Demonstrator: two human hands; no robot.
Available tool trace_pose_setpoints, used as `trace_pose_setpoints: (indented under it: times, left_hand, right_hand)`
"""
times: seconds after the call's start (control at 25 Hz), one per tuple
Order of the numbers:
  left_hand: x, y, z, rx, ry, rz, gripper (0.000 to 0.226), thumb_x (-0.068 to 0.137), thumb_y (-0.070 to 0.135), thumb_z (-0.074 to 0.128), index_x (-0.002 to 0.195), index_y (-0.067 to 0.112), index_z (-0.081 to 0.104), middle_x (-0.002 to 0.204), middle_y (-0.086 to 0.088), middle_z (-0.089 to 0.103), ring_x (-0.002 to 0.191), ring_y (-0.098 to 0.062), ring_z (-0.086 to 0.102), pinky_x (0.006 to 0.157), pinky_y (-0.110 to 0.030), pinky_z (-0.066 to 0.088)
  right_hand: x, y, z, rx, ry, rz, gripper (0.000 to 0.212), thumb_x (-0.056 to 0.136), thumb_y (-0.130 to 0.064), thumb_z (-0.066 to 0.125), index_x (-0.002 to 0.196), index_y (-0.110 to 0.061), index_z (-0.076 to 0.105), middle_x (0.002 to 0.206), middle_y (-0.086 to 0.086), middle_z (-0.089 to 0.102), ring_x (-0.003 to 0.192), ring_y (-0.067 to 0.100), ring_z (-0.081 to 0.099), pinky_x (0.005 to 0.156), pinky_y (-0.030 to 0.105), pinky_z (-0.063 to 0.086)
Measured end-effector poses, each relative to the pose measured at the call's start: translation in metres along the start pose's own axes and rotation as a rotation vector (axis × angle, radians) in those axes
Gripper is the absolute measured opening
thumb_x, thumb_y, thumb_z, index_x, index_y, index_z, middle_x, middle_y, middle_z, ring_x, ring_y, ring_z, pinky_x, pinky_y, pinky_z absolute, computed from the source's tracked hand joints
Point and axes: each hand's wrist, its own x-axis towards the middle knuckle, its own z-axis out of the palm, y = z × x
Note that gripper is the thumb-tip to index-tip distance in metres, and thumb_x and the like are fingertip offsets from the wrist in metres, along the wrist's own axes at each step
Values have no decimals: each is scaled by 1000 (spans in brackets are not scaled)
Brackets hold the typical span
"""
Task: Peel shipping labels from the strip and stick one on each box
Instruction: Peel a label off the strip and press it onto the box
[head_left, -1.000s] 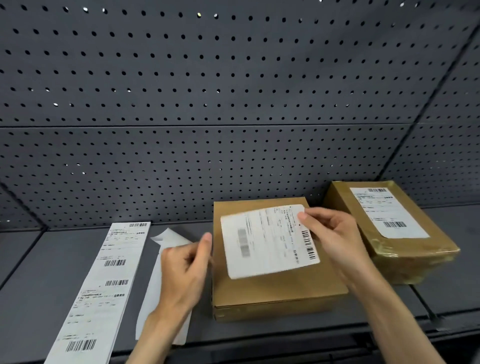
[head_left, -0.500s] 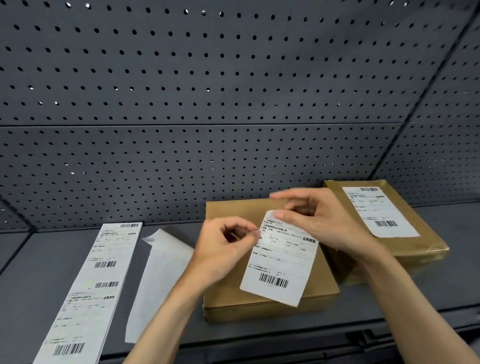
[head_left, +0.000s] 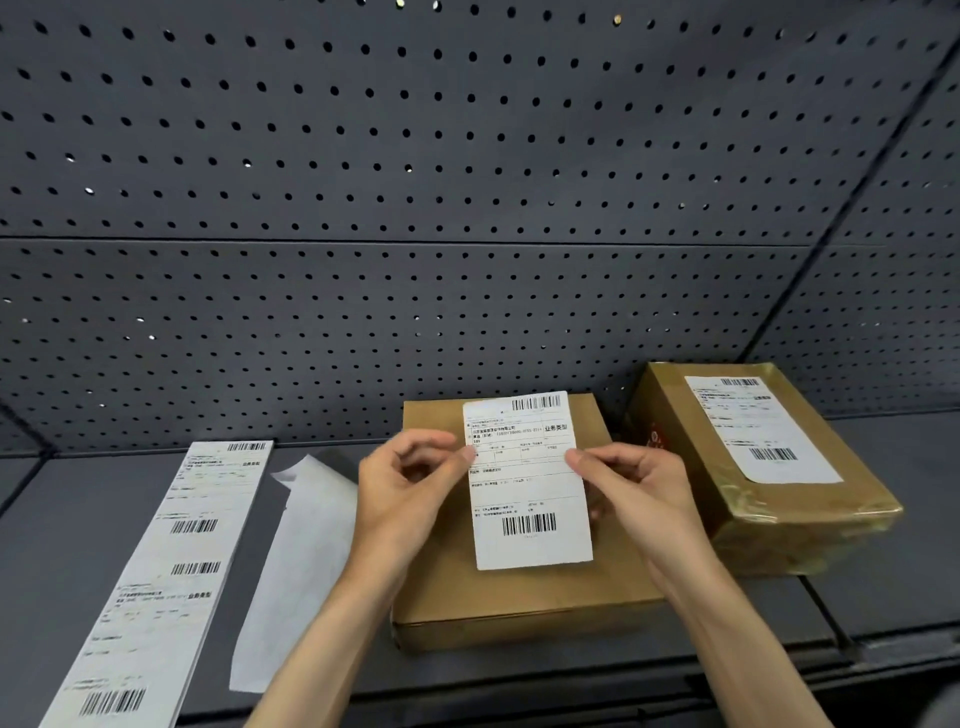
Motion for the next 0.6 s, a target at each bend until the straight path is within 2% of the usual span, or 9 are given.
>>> trace_pose_setpoints:
  times: [0.08,0.2,0.32,0.44,0.6]
  left_hand:
    - [3,-1,0,41,3,-15,30,78,11,82,94,17,57,61,4,72,60,-2,61,70,-22,48]
    - [9,-3,0,64,-23,-63,39,78,8,82,95,16,48,68,-2,75,56,-7,60,56,-26,47]
    - [18,-6,-2,109,-7,-86,39,78,6,82,92,16,47,70,-5,75,51,-12,56,50,-26,45]
    - [28,-10,0,231,3,-93,39,78,10,82,88,21,45,73,-3,76,54,-17,62,55,-29,48]
    - [36,-15,8,445,5,-44,39,77,16,82,86,26,46,76,1,76,72,-20,73,70,-35,54]
  right_hand:
    - [3,4,3,-24,15,6,11,92,-14,74,84,-11,81,79,4,81,59,11,68,43,20,45]
    - [7,9,6,-177,28,-34,14,94,-19,72,84,-13,80,79,-3,81,54,6,66,41,20,42]
    - [14,11,12,-346,54,-124,17,93,-20,73,78,-14,79,76,-12,77,70,-4,71,55,14,50]
    - [20,9,18,-492,60,-184,17,93,-18,74,78,-11,78,70,-19,68,67,-12,65,55,7,46]
    - [31,13,17,-562,24,-133,16,93,-21,74,86,-7,79,78,-8,72,68,-6,63,52,3,44]
